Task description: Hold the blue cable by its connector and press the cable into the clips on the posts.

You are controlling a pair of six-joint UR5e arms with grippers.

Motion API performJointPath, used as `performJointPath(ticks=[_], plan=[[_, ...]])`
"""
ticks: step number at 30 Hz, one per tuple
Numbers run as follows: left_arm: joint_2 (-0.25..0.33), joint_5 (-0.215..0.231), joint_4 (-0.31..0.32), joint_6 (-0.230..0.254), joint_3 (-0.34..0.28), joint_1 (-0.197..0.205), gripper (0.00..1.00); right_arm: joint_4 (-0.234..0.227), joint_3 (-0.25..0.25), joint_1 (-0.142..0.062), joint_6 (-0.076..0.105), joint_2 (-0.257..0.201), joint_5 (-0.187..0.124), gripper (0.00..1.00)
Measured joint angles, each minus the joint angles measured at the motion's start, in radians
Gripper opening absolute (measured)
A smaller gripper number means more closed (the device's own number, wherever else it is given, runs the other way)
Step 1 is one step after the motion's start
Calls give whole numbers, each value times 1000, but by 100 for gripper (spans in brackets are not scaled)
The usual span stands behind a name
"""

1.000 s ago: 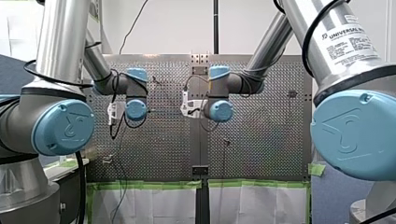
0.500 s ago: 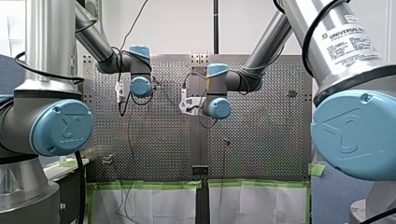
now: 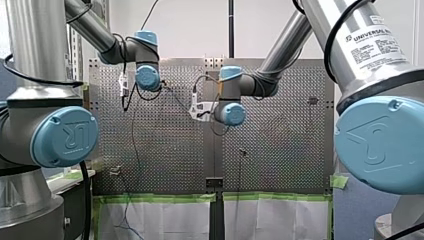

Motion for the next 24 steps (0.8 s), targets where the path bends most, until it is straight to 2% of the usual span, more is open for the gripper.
performJointPath(ticks=[7,13,17,24], plan=[[-17,-3,-67,0,0,-1,0,52,-57,15,-5,0,0,0],[3,-2,-126,2,0,4,0,98,-118,28,-8,0,-1,0],[-17,2,-159,3,0,6,0,112,-144,38,-9,0,-1,0],[-19,9,-225,2,0,13,0,115,-156,47,-4,0,-5,0]])
